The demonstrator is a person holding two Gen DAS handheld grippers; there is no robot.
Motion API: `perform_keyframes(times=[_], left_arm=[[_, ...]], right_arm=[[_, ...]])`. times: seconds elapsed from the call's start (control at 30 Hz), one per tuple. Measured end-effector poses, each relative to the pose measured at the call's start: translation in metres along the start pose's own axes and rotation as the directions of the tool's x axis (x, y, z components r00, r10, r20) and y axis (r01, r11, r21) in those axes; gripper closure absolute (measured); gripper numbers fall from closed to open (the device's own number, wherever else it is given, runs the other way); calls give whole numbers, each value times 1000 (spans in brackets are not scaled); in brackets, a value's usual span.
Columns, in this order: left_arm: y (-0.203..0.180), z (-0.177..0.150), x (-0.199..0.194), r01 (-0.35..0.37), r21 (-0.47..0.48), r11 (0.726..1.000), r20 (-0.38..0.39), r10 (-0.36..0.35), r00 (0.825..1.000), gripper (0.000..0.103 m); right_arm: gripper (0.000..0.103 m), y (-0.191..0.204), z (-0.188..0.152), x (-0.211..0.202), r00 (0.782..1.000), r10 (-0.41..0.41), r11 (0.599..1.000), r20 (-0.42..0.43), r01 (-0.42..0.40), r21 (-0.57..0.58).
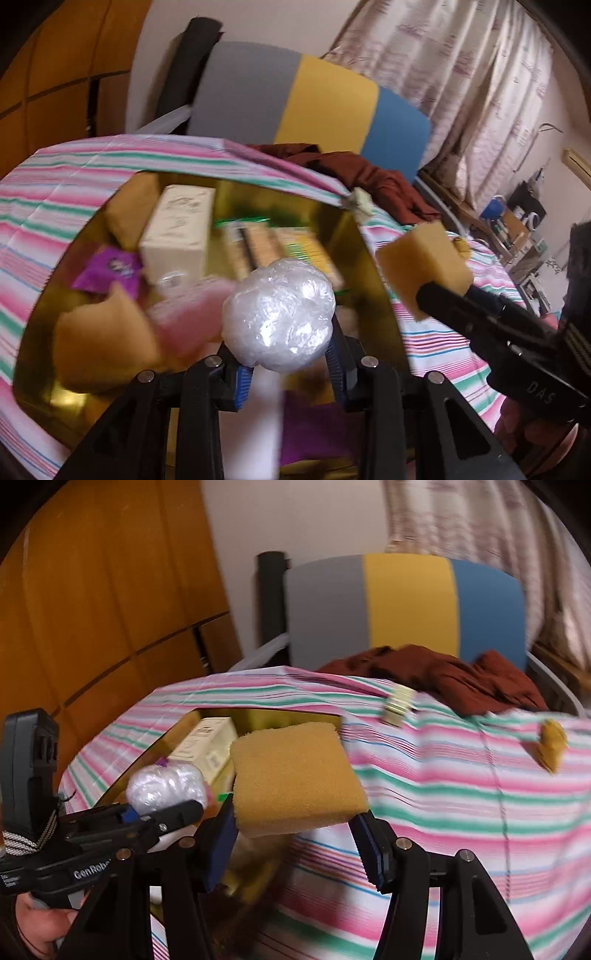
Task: Organize objects
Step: 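Carry the wrapped ball and yellow sponge toward the gold tray, then release the wrapped ball and yellow sponge into the gold tray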
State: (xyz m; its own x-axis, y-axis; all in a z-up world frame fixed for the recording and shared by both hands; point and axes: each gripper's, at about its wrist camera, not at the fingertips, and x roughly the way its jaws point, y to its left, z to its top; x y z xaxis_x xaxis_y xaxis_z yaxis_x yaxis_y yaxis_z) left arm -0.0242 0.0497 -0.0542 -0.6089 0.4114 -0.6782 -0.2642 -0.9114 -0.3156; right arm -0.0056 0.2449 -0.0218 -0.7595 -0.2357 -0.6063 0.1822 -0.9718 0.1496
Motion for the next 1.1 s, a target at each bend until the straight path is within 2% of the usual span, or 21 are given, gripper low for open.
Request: perform_keyframes(times=[0.1, 0.17, 0.23, 0.3, 0.37, 0.57, 0.7, 0.73, 0.8, 0.87, 0.93, 1.03, 1.1], left_arm=[[14, -2, 0, -4, -26, 1000, -15, 3, 1000, 69], [19, -4, -2, -6, -34, 999, -17, 5, 1000, 69], [18, -5, -3, -4, -30, 1000, -17, 3, 1000, 69], [16, -6, -4, -5, -19, 1000, -13, 4, 1000, 69], [13, -6, -2, 1, -16, 1000, -19, -2, 1000, 69], [6, 10, 4, 34, -16, 999, -10, -34, 999, 69], [-4, 15, 10, 72, -10, 997, -38, -72, 997, 69], [-7, 15, 12, 79, -3, 997, -51, -79, 996, 66], [-13, 12, 14, 69, 11, 998, -74, -68, 995, 53], [-16, 9, 13, 42, 28, 999, -66, -40, 997, 37], [-15, 9, 8, 0, 32, 999, -37, 2, 999, 26], [-7, 12, -2, 13, -13, 1000, 2, -13, 1000, 25], [-2, 13, -10, -1, -41, 999, 40, 2, 999, 25]], right_arm=[[39, 21, 7, 19, 1000, 8, 998, -9, -9, -56], [26, 30, 9, 39, 999, 2, 997, -54, -6, -81], [26, 32, 8, 50, 997, -15, 996, -70, 9, -89], [24, 32, 6, 48, 998, -8, 997, -63, 3, -83], [18, 31, 2, 41, 999, -21, 997, -46, 17, -70], [16, 15, -8, 22, 998, -56, 998, -21, 55, -6], [16, 5, -10, 15, 997, -72, 997, -9, 72, 22], [16, 2, -10, 14, 997, -75, 997, -7, 75, 30], [15, -2, -11, 12, 997, -82, 996, -4, 82, 40], [15, -7, -12, 11, 997, -82, 995, -6, 82, 57], [15, -12, -13, 10, 997, -82, 994, -5, 82, 74], [15, -17, -15, 7, 996, -90, 992, -2, 89, 90], [15, -22, -16, 5, 996, -95, 990, 3, 94, 105]])
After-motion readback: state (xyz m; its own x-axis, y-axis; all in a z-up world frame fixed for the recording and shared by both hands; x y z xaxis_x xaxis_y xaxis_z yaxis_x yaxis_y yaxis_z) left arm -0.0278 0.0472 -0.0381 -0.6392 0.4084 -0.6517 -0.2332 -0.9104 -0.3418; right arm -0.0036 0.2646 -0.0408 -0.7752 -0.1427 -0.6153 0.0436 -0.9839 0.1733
